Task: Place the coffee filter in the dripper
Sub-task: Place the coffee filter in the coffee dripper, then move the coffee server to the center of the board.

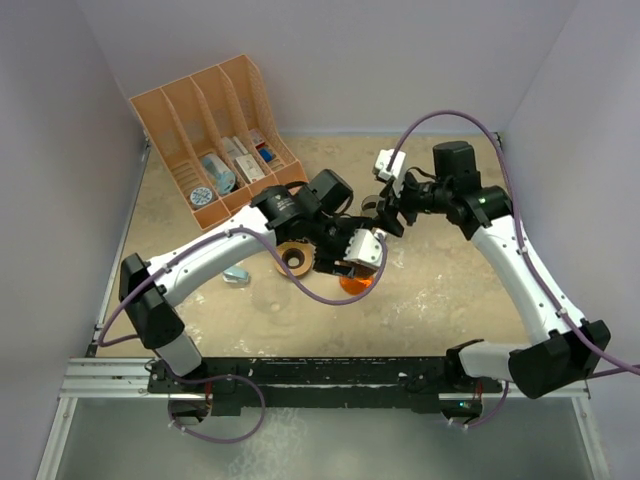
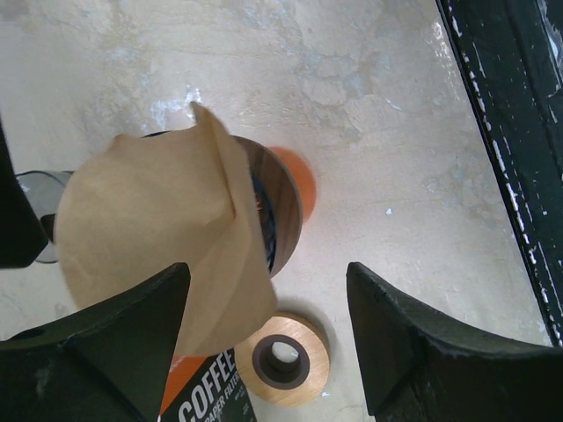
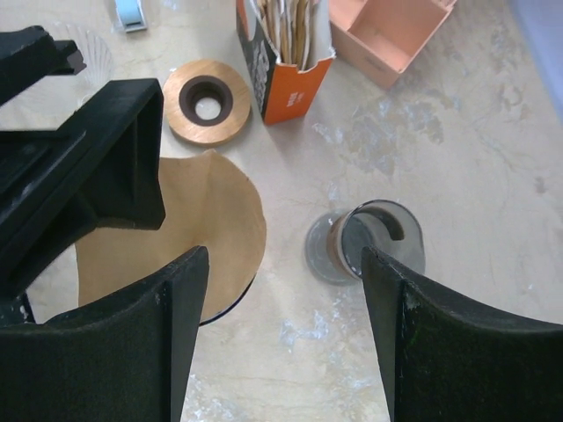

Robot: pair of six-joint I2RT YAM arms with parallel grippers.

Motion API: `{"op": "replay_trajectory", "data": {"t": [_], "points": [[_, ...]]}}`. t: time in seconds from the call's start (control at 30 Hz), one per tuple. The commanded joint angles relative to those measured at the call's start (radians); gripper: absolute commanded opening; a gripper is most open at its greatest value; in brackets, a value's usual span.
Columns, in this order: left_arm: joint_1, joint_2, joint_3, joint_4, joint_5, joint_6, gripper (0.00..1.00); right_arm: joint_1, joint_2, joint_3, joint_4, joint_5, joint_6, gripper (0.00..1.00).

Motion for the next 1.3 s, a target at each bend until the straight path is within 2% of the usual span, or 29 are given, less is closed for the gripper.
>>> {"op": "replay_trajectory", "data": {"t": [0.0,0.2,0.47,0.63,0.8,1.27], "points": [[0.055,-0.076,0.078,-0.016,0.11,-0.037,0.7,-0.018,-0.04,0.085,0.058,0.019,0.054,0.72],[0.175,-0.125,0.119,0.012,0.2,-0.159,0.71,-0.063,-0.06,0.119,0.165,0.087,0.137,0.72],[0.315,-0.212,0.089,0.113,0.05,-0.36,0.71,-0.102,-0.043,0.09,0.309,0.252,0.263,0.71],[0.397,-0.258,0.023,0.12,-0.016,-0.372,0.71,-0.118,0.017,0.039,0.372,0.343,0.317,0.7],[0.453,-0.298,-0.07,0.131,-0.047,-0.371,0.7,-0.12,0.12,0.034,0.393,0.336,0.333,0.67],[0.482,-0.33,-0.248,0.124,-0.147,-0.333,0.7,-0.12,0.279,-0.058,0.47,0.379,0.305,0.58]]}}
